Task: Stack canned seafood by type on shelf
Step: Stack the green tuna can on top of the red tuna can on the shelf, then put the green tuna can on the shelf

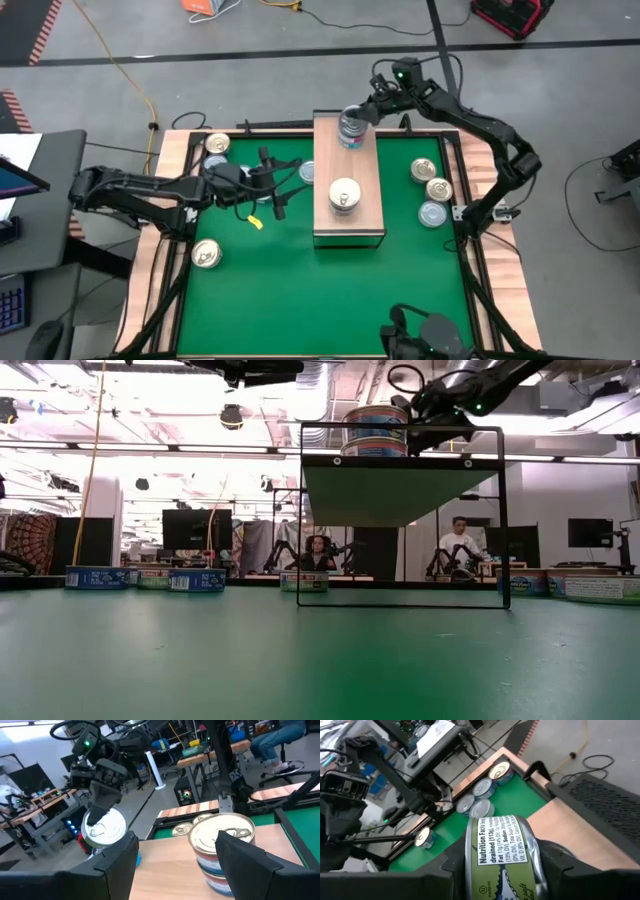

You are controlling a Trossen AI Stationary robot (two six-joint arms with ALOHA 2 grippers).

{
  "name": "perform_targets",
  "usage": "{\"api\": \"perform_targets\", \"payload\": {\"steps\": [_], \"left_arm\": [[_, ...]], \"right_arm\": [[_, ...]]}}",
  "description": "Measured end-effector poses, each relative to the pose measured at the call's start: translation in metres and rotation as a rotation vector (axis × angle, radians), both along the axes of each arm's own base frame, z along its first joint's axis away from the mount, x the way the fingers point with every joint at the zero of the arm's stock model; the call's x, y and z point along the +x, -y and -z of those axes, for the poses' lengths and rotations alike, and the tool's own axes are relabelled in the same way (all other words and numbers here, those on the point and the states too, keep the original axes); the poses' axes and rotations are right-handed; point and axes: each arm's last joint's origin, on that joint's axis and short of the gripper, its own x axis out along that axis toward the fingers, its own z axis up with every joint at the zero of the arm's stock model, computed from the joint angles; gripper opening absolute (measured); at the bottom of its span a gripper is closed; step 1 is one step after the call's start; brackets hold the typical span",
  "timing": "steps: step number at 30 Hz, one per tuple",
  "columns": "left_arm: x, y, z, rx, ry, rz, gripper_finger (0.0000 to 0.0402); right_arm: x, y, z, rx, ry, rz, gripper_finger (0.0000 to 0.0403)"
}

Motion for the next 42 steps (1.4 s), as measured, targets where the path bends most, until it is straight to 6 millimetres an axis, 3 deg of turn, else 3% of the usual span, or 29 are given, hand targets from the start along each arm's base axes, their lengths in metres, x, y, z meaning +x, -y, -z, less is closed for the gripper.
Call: {"api": "perform_targets", "payload": {"steps": [10, 16, 25, 33, 42], "left_arm": [[0.0, 0.0, 0.002, -0.007, -0.02, -0.009, 0.0254], [0.0, 0.001, 0.003, -0.037, -0.013, 0.022, 0.0254], [0.0, 0.001, 0.006, -0.034, -0.055, 0.04, 0.0254], [0.0, 0.001, 0.007, -0.013, -0.068, 0.018, 0.0254], [-0.003, 0.0, 0.014, -0.029, -0.148, -0.026, 0.0254]], "right_arm": [[-0.002, 0.005, 0.003, 0.031, 0.0, 0.017, 0.0167], [0.005, 0.002, 0.011, 0.113, -0.028, 0.015, 0.0201], [-0.003, 0.006, 0.007, 0.073, -0.035, 0.059, 0.0267], [-0.003, 0.006, 0.013, 0.047, -0.094, 0.103, 0.0286], [-0.009, 0.008, -0.013, -0.026, -0.141, 0.182, 0.0286]]}}
